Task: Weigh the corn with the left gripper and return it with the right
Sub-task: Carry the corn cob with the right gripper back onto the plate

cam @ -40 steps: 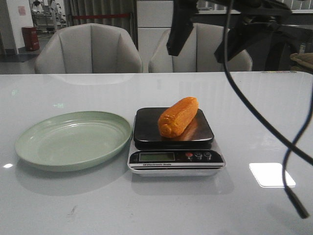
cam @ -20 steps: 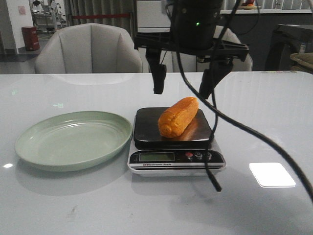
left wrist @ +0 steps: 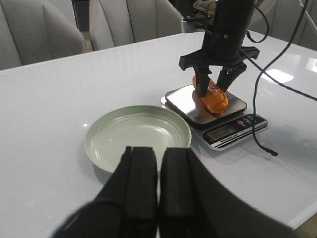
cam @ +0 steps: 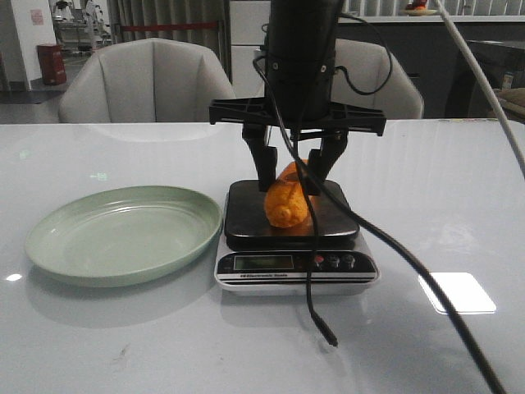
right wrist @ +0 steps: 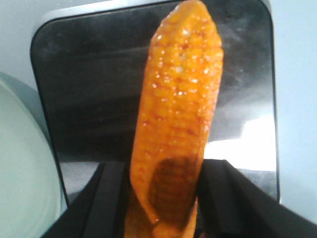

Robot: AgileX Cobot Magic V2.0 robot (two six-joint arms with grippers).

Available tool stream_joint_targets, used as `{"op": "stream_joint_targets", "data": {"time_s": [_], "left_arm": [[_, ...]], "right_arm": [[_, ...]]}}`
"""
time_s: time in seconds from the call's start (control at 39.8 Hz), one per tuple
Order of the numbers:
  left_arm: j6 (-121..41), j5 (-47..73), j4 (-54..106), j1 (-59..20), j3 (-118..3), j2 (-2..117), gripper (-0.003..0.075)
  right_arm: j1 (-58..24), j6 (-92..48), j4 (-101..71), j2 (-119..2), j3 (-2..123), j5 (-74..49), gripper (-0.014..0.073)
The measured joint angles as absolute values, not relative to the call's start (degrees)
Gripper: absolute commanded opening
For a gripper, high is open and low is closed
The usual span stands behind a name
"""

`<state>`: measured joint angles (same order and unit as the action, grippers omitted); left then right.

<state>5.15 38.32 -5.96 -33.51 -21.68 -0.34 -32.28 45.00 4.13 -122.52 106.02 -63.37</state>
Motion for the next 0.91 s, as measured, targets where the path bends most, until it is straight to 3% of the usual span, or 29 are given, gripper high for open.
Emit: {"op": "stream_joint_targets", "data": {"time_s": [0.2,0.63,0.75,0.91], "left_arm": [[5.1,38.3,-6.0,-33.5,-21.7,-0.3,0.0113],[5.1,38.3,-6.0,-33.5,-21.7,-0.3,0.0113],[5.1,38.3,-6.0,-33.5,-21.7,-0.3,0.0113],[5.1,38.3,-6.0,-33.5,-21.7,-0.3,0.0113]], "right_arm": [[-35.3,44.0,3.9,-122.7,108.5,-62.5,0.0185],[-42.3,40.1,-5.4,-126.6,108.9,-48.6,0.0195],[-43.0,40.0,-6.9,-128.5,108.9,-45.5,0.0278],[-43.5,40.0,-7.6,-130.0,108.9,-43.3,0.0476]]}}
